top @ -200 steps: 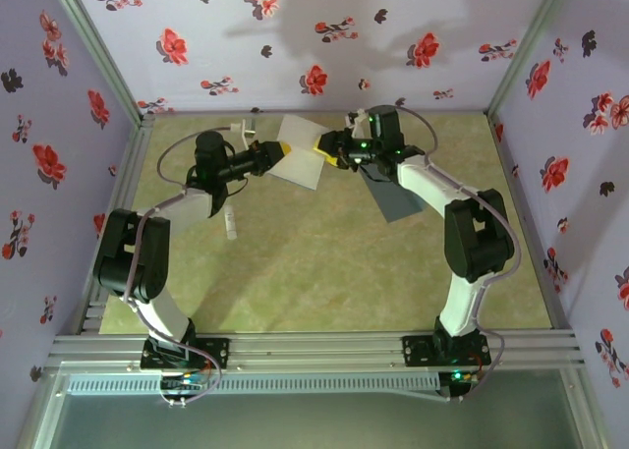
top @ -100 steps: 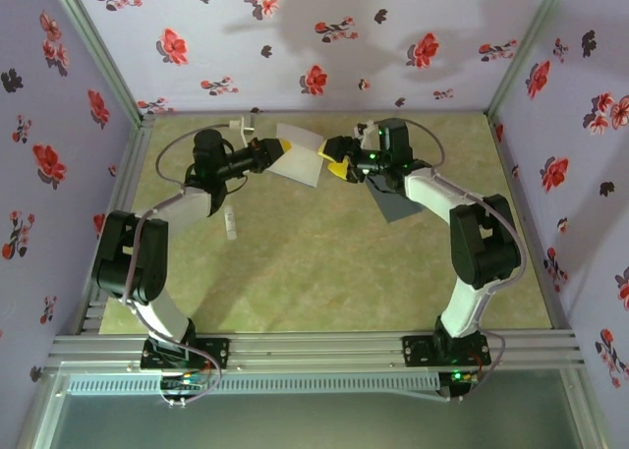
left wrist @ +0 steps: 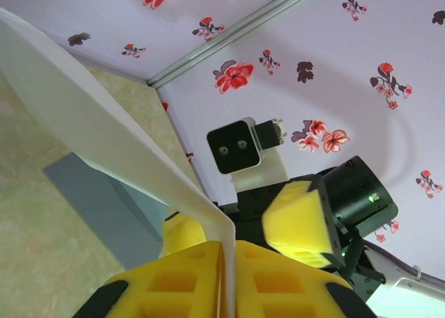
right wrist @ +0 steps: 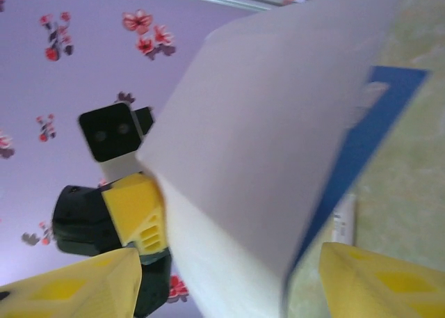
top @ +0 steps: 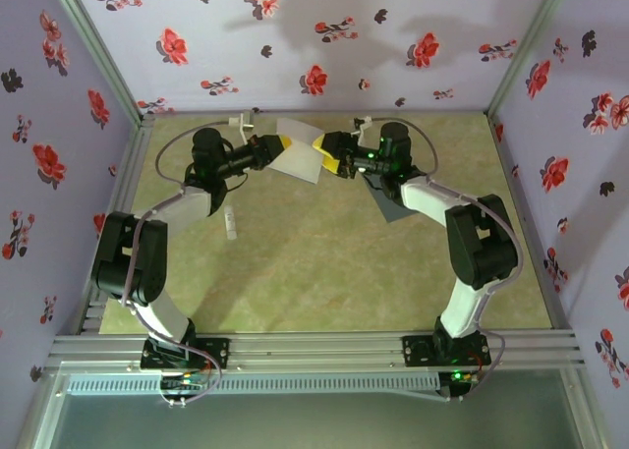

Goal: Place the letter into the envelope and seal it

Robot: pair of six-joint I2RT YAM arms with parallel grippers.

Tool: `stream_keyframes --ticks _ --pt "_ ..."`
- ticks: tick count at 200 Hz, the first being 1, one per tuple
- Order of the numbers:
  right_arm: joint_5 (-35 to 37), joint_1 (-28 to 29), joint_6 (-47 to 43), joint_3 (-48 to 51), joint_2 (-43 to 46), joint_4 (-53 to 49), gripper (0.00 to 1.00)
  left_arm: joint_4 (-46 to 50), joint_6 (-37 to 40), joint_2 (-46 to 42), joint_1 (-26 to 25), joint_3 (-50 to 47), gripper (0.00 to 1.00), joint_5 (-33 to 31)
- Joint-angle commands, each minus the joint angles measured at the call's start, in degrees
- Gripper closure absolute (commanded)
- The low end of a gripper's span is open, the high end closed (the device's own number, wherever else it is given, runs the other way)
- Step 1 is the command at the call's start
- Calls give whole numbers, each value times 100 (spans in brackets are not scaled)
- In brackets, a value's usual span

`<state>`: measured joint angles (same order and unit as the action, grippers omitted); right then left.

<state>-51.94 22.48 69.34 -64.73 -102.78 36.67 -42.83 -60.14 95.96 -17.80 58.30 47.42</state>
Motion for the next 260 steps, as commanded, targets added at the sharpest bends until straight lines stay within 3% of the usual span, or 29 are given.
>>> stream_keyframes --ticks 1,45,78,85,99,106,193,260 --pt "-195 91 365 -44 -136 704 33 -279 -94 -60 -50 195 86 -22" --pt "-193 140 366 -90 -172 677 35 -274 -90 -77 -50 212 86 -26" --pt "-221 151 377 -72 -163 717 43 -305 -93 -63 -50 209 84 -39" --pt "-216 152 378 -51 -163 766 49 -300 -93 -60 -51 207 83 -38" --pt "-132 152 362 13 -133 794 75 -296 -103 -47 -52 208 78 -36" --pt "-108 153 329 28 -113 767 80 -296 -99 -51 -48 201 77 -31" --pt "-114 109 189 68 -26 534 99 -281 -60 -143 -14 137 67 4" --pt "-141 39 -151 54 179 30 100 -37 93 -340 181 120 62 141"
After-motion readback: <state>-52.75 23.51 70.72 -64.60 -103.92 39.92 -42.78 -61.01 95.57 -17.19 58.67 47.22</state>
